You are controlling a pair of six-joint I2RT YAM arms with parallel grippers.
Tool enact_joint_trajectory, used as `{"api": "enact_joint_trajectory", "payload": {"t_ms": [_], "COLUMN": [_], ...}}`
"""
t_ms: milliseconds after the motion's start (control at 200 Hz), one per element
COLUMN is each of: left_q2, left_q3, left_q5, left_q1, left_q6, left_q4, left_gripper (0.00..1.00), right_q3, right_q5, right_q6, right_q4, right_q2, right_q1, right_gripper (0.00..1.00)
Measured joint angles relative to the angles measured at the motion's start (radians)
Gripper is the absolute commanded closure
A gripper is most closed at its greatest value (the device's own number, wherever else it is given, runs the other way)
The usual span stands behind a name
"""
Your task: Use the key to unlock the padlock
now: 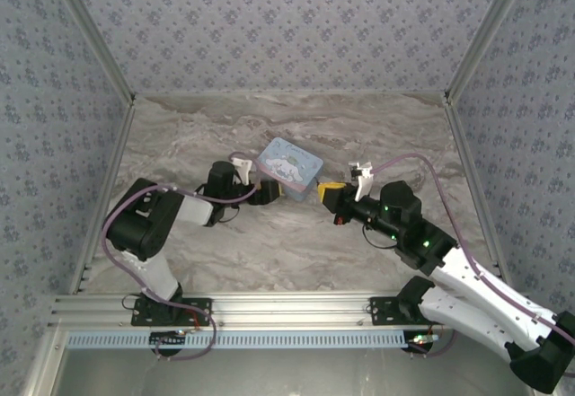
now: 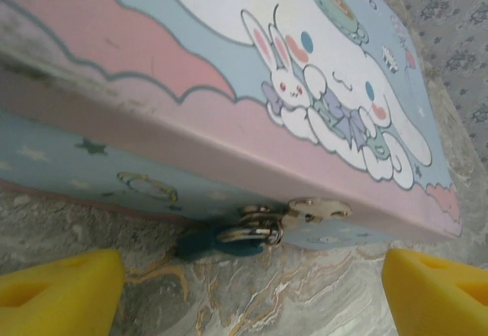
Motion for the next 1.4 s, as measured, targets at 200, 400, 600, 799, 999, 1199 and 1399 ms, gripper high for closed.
{"api": "enact_joint_trajectory", "payload": {"t_ms": [200, 400, 600, 799, 999, 1199, 1399], "left_q2": [0.048, 0.075, 0.078, 0.078, 0.078, 0.078, 0.084], "left_q3": [0.034, 0.05, 0.051, 0.05, 0.05, 0.05, 0.05], "left_q5": [0.021, 0.026, 0.016, -0.005, -0.022, -0.052, -0.079], "left_q1": [0.0, -0.009, -0.028, -0.056, -0.067, -0.089, -0.112], "left_q6": [-0.014, -0.025, -0.038, -0.048, -0.054, -0.061, -0.08], "left_q4": [0.037, 0.061, 0.063, 0.063, 0.059, 0.052, 0.051], "left_gripper": [0.18, 0.23, 0.26, 0.28, 0.33, 0.4, 0.49], "right_q3": [-0.003, -0.004, -0.004, -0.004, -0.004, -0.005, -0.006], "right_q5": [0.0, 0.0, 0.0, 0.0, 0.0, 0.0, 0.0], "right_q6": [0.0, 0.0, 0.0, 0.0, 0.0, 0.0, 0.0], "right_q4": [0.003, 0.003, 0.003, 0.003, 0.003, 0.003, 0.003], "right_q2": [0.0, 0.0, 0.0, 0.0, -0.001, -0.017, -0.025], "right_q1": [0.001, 0.003, 0.004, 0.004, 0.004, 0.005, 0.005], "right_gripper": [1.0, 1.0, 1.0, 1.0, 1.0, 1.0, 0.99]}}
